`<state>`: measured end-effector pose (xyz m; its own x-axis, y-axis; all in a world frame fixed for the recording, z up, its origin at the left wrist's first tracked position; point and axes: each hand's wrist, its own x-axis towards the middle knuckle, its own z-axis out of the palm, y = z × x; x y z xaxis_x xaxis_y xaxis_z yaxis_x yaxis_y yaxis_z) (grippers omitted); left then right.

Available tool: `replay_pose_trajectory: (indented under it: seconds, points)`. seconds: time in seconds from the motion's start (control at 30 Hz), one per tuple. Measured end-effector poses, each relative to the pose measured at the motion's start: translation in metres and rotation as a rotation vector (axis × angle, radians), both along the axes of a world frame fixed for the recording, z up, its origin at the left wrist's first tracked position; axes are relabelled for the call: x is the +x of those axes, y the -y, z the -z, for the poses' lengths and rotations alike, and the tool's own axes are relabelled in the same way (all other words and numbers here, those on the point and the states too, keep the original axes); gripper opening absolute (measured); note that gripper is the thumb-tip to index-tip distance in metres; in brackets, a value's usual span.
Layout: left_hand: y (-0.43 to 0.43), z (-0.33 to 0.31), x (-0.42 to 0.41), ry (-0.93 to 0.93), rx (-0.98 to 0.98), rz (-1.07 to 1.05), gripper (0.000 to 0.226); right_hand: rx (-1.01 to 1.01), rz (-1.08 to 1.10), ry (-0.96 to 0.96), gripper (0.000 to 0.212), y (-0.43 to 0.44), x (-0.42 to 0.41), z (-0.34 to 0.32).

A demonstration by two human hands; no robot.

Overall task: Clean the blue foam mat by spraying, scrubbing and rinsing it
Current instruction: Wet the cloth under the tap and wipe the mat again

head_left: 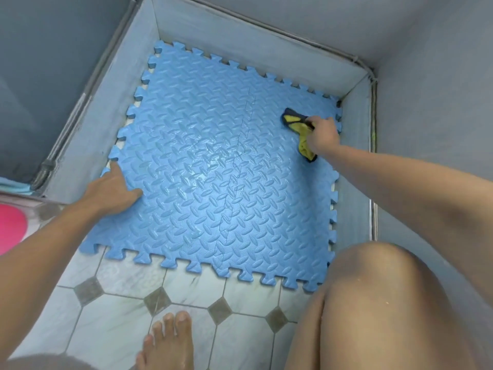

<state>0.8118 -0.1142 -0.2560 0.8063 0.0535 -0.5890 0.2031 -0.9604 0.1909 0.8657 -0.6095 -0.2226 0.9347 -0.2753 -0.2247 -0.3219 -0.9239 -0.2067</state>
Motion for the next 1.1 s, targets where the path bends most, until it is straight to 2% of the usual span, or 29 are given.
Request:
replay_pose_trajectory:
  seconds: [0.03,0.07,0.13,0.23,0.37,0.47,0.57,0.67,0.73,0.83,0.93,1.0,1.1]
  points:
    - [-0.001,0.0,0.001,-0.013,-0.003,0.007,0.102,0.057,0.191,0.008,0.047,-0.014,0.012,0.008]
    - [-0.002,0.0,0.002,-0.025,-0.005,0.02,0.102,0.105,0.277,-0.001,0.05,-0.034,0.018,0.015]
    - [-0.004,-0.004,0.005,-0.063,-0.028,0.038,0.102,0.148,0.192,0.028,0.045,-0.088,0.01,0.024]
    - [-0.01,-0.007,0.007,-0.13,-0.088,0.03,0.103,0.211,-0.26,0.105,0.034,-0.168,-0.02,0.029]
    - [-0.017,-0.007,0.008,-0.175,-0.154,0.018,0.107,0.27,-0.941,0.08,0.037,-0.251,-0.061,0.035]
    - [-0.015,-0.01,0.008,-0.177,-0.157,0.024,0.107,0.133,-1.169,0.111,0.049,-0.274,-0.053,0.037]
    - [-0.016,-0.006,0.006,-0.17,-0.163,0.01,0.106,0.085,-0.986,0.133,0.051,-0.259,-0.005,0.038]
    - [-0.019,-0.006,0.006,-0.175,-0.199,0.004,0.107,0.071,-0.607,0.13,0.048,-0.202,0.05,0.034]
    - [-0.019,-0.007,0.007,-0.167,-0.206,0.005,0.107,-0.007,-0.37,0.136,0.045,-0.145,0.074,0.032]
    - [-0.017,-0.01,0.007,-0.178,-0.219,0.011,0.105,-0.2,-0.086,0.069,0.041,-0.041,0.081,0.033]
    - [-0.019,-0.01,0.008,-0.221,-0.188,0.058,0.105,-0.306,0.221,-0.045,0.037,0.041,0.06,0.03]
    - [-0.019,-0.008,0.011,-0.245,-0.152,0.091,0.105,-0.327,0.324,-0.1,0.034,0.058,0.052,0.029]
    - [-0.016,-0.009,0.014,-0.282,-0.099,0.128,0.103,-0.271,0.323,-0.028,0.038,0.03,0.068,0.036]
